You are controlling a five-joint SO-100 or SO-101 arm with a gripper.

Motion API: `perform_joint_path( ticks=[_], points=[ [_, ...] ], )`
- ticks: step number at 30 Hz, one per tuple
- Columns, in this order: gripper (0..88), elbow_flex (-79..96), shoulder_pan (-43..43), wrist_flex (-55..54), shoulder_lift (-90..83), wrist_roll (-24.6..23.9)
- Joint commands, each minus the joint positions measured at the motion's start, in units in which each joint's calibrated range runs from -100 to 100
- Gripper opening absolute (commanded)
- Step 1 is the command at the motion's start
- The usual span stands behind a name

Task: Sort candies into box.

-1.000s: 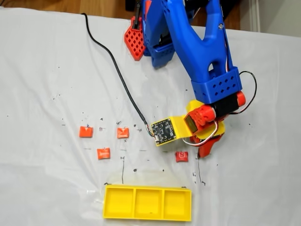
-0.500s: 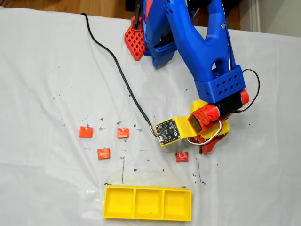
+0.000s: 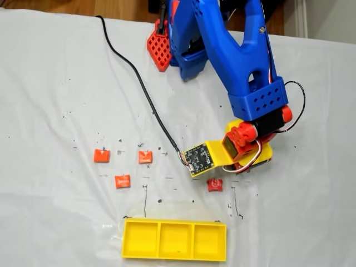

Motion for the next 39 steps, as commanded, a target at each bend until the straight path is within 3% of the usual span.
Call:
perform_joint_path(
  ticks=[1,11,15,28,39],
  points=[
    [0.2,1.4,0.9,1.6,-9.2,0.8],
    [0.2,-2.4,5.2,6.0,-26.6,2.4],
    [0.2,-3.5,7.9,2.2,-29.0,3.1],
    [0.1,-14.5,16.6,-13.4,-20.2,0.8],
    [0.1,-15.3,16.5,-18.6,-11.4,1.5]
  ],
)
